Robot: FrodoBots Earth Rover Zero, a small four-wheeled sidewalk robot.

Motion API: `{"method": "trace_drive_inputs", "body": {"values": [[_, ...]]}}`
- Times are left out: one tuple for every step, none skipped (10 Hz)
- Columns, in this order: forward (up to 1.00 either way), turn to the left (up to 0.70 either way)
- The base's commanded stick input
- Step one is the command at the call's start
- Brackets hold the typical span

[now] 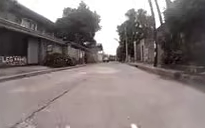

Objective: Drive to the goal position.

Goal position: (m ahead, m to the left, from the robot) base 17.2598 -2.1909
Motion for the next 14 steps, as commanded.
{"method": "trace_drive_inputs", "body": {"values": [[1.00, 0.00], [1.00, -0.11], [1.00, -0.27], [1.00, -0.19], [1.00, -0.01], [1.00, 0.00], [1.00, 0.00], [1.00, -0.09], [1.00, -0.22], [1.00, -0.27], [1.00, -0.27], [1.00, -0.18], [1.00, -0.01], [1.00, 0.00]]}}
